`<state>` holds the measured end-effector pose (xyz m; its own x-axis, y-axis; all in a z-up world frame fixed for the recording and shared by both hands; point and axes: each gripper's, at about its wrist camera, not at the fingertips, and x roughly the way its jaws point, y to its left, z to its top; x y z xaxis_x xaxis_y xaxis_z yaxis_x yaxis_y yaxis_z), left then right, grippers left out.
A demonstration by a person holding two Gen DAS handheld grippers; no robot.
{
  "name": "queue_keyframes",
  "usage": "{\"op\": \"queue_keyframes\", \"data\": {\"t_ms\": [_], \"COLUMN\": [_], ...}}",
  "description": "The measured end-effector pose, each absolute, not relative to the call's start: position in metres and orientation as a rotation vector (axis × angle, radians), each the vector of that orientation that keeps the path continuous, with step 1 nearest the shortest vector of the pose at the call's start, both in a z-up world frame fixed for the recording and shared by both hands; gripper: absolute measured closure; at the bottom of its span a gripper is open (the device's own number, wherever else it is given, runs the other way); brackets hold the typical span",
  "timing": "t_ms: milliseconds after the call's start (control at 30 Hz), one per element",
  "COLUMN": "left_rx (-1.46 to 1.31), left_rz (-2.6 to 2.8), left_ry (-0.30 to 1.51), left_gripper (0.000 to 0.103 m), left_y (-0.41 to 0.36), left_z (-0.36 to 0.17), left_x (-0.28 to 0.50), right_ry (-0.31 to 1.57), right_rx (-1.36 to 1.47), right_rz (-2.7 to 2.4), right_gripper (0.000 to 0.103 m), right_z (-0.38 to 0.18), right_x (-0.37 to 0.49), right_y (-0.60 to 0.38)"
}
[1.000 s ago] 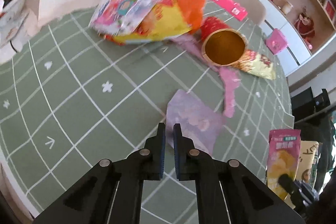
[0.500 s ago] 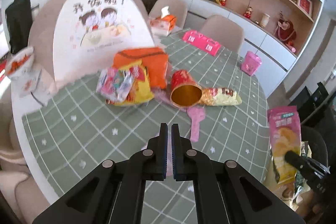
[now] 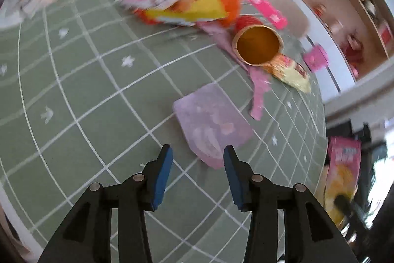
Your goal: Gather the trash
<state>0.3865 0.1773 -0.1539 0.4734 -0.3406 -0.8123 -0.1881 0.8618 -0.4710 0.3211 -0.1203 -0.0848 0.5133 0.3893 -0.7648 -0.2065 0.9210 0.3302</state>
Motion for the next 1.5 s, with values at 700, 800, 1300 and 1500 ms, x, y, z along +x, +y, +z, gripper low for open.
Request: {"op": "queue_keyframes", "data": {"t_ms": [700,800,1300,1500], "left_rx": [-0.359,-0.329,-0.328,-0.401], "left_rz": [-0.148,-0.173,-0.242,-0.213], "left_ry": [0.989,0.949,0.971,1.040], "left_gripper": [0.101,0.102,0.099,0.061], "left_y": [0.146,0.144,0.143,0.132], "left_z": [-0.131,-0.109,-0.090,-0.130], "left_x": [0.419,0.415,0.403,0.396], "right_ry": [1.012,0.997,0.919,0.958], "right_rx": [0.213,0.215,0.193,0.206], "right_rz": [0.321,0.319,0.332,0.317], "right_gripper": [0.094,0.094,0.094,0.094], "right_z": [-0.121,-0.114,-0.077,-0.093], "right_x": [0.343,0.348,0.355,0.345], "right_y": [-0.114,-0.115,-0.117,-0.121]}}
